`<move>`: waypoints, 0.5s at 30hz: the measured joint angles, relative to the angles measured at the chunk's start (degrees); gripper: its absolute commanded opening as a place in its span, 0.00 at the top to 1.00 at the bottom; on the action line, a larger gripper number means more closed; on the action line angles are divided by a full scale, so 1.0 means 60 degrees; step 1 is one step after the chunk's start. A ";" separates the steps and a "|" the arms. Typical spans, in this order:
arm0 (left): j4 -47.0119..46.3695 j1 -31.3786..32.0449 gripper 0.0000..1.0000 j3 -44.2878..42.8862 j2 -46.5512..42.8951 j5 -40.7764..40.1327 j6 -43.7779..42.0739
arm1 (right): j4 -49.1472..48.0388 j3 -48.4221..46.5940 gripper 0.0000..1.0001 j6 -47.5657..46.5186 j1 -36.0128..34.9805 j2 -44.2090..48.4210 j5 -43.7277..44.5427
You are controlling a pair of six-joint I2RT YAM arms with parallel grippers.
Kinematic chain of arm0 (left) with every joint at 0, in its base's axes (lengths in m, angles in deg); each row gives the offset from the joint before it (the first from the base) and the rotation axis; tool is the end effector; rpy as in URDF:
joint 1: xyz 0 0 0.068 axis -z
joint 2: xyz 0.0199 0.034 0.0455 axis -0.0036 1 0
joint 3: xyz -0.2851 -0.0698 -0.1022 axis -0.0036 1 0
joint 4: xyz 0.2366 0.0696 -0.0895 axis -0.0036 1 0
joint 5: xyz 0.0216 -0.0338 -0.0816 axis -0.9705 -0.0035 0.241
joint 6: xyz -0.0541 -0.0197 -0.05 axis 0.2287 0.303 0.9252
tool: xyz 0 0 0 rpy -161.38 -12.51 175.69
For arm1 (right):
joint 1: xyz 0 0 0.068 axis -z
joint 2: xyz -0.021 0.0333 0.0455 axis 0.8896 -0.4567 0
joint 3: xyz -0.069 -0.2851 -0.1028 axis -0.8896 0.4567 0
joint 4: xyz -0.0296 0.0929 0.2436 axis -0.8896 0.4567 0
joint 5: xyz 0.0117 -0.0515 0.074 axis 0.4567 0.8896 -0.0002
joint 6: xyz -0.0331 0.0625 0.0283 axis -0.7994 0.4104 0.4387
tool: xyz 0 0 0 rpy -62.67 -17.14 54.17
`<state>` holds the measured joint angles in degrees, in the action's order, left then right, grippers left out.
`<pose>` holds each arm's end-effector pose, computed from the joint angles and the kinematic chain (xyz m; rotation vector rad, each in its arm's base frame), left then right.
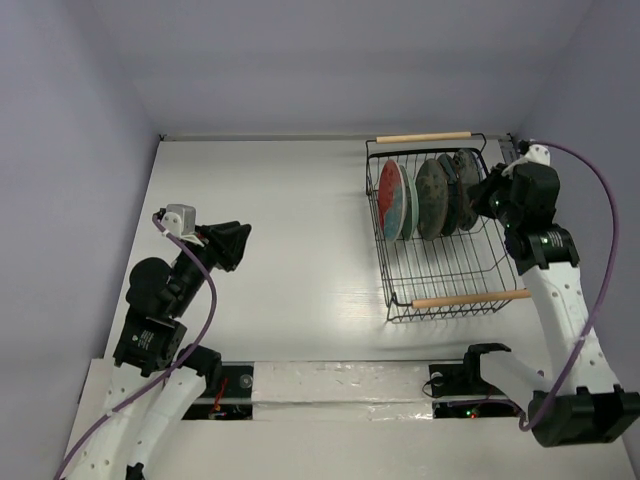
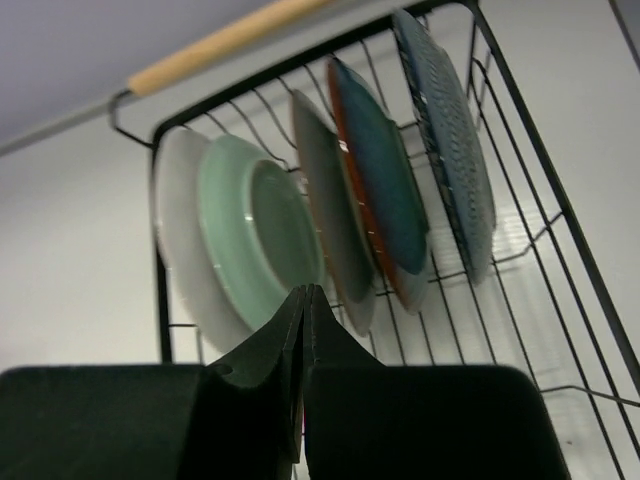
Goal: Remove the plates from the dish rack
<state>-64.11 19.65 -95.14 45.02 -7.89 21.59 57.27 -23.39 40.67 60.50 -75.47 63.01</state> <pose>0.0926 -0.0442 0.3920 0.1746 1.4138 -0.6445 0.2141 0.0097 0.4130 0.3087 1.8947 0.2968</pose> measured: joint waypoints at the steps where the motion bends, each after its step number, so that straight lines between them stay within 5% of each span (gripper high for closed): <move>1: 0.0000 0.0011 0.66 0.0004 0.0000 0.0058 0.0000 | 0.0007 0.0000 0.95 -0.0069 0.0000 -0.0255 0.0189; 6: 0.0000 0.0015 0.56 0.0011 0.0000 0.0189 0.0000 | -0.0076 -0.0004 0.62 -0.0350 -0.0379 -0.1355 0.0820; 15: -0.0004 0.0080 0.42 0.0015 0.0029 0.0204 0.0004 | -0.0168 -0.0222 0.59 -0.0688 -0.1439 -0.2911 0.1730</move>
<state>-64.14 20.13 -95.05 45.19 -6.67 21.61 56.27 -24.73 36.54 51.87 -92.93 73.39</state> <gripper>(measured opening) 0.555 0.406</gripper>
